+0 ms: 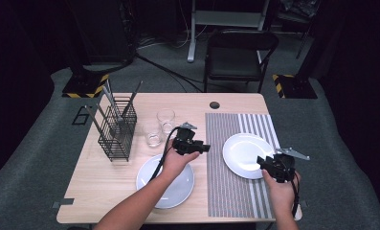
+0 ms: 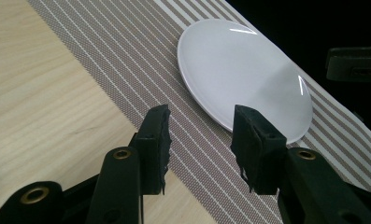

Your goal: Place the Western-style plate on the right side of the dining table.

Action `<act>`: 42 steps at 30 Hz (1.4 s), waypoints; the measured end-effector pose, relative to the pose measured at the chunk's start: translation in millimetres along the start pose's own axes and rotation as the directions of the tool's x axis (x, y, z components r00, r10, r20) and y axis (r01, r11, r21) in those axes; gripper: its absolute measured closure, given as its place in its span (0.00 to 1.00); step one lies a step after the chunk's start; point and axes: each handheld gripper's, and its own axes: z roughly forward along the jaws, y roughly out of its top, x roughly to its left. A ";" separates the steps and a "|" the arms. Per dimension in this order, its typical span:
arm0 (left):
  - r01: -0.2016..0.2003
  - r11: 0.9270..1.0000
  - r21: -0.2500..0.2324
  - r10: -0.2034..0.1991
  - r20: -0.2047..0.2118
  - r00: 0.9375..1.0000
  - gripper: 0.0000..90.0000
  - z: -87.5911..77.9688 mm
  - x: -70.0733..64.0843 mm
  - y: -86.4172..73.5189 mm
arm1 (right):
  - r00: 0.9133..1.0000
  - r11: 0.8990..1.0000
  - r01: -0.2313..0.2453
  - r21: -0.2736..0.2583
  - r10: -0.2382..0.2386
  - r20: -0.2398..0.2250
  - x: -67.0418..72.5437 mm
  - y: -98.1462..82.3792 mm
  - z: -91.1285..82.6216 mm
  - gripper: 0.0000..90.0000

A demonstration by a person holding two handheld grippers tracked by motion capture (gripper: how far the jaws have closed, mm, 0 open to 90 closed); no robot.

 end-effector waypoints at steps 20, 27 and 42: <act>-0.035 0.999 -0.025 0.034 -0.046 0.998 0.66 -60.7 25.6 -30.0 | 0.986 0.992 0.130 -0.001 -0.129 -0.108 47.8 3.7 4.8 0.67; -0.010 0.999 -0.044 0.007 -0.076 0.997 0.67 -84.4 36.6 -39.3 | 0.981 0.990 0.143 0.009 -0.141 -0.132 56.2 2.3 6.2 0.67; -0.029 0.999 -0.034 0.025 -0.098 0.995 0.68 -112.4 45.0 -63.4 | 0.959 0.982 0.189 -0.003 -0.185 -0.216 69.0 0.1 7.5 0.68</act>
